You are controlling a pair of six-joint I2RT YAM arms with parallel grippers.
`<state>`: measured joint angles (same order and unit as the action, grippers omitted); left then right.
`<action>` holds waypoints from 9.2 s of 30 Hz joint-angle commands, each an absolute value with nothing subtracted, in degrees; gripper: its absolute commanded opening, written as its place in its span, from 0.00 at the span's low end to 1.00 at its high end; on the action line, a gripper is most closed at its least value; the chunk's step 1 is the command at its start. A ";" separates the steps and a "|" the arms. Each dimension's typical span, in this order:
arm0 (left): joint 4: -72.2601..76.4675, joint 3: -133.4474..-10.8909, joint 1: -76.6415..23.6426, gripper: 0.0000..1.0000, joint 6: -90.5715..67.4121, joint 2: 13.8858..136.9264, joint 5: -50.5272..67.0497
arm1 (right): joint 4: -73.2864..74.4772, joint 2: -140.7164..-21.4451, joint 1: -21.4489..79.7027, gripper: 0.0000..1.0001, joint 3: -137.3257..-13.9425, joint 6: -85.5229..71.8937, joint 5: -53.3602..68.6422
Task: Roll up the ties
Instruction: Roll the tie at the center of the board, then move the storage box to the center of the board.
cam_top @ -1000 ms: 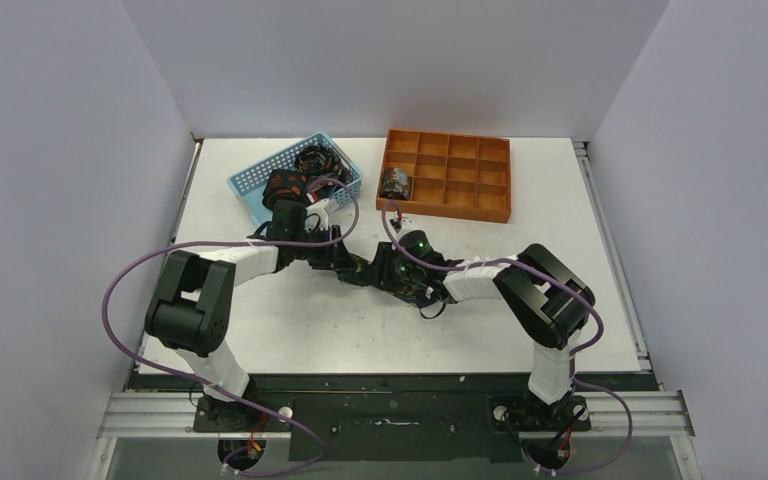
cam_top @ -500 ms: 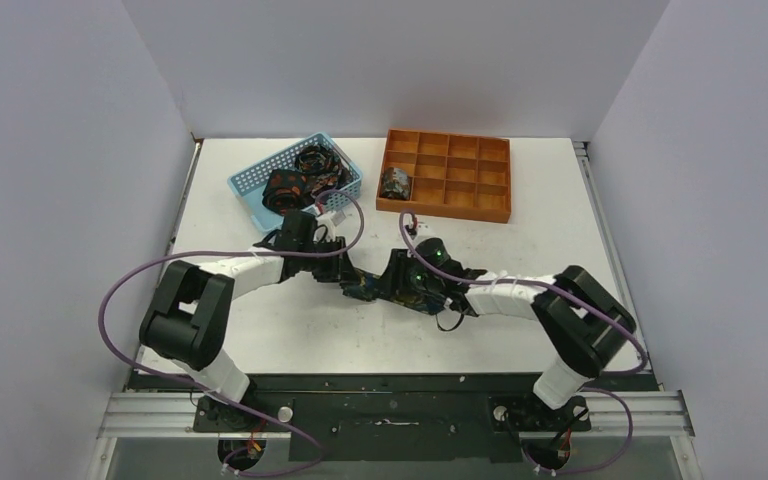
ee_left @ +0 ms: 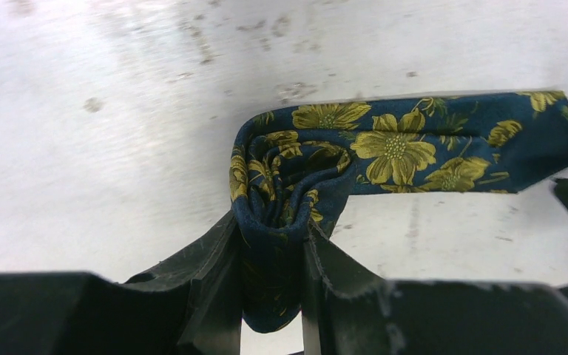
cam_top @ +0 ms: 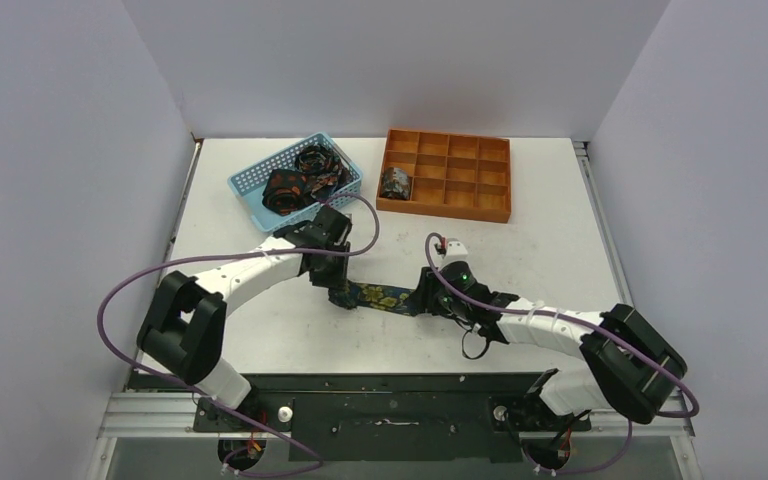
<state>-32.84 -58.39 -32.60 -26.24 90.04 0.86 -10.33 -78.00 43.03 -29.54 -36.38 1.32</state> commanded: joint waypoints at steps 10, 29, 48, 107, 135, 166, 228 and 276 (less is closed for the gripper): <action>-65.47 -76.07 -42.74 0.00 -33.08 100.08 -34.78 | -10.99 -67.47 47.97 0.39 -21.10 -38.25 -4.93; -84.74 -92.60 -55.60 0.05 -50.51 127.68 -50.93 | -3.20 -55.17 50.13 0.39 -14.77 -40.08 -7.69; -77.12 -94.91 -58.73 0.72 -46.71 122.09 -41.40 | -1.23 -50.02 50.10 0.39 -14.41 -40.50 -7.88; -21.22 -32.00 -13.89 0.75 -43.91 58.18 12.59 | -16.66 -101.66 52.20 0.37 -53.77 -39.40 11.22; -18.97 -23.47 -22.07 0.59 -54.27 48.05 5.55 | -11.14 -96.60 48.43 0.48 -57.98 -37.21 14.77; -9.23 -28.44 -15.86 0.97 -47.77 53.91 13.61 | -10.97 -99.00 46.77 0.40 -53.52 -35.94 11.24; -2.87 -19.52 -41.04 0.13 -60.00 56.69 -10.10 | 5.71 -118.97 46.20 0.42 -76.78 -23.04 6.07; 22.72 -21.83 -42.98 0.01 -65.51 78.78 -10.51 | 1.15 -112.88 43.84 0.42 -65.46 -33.00 8.21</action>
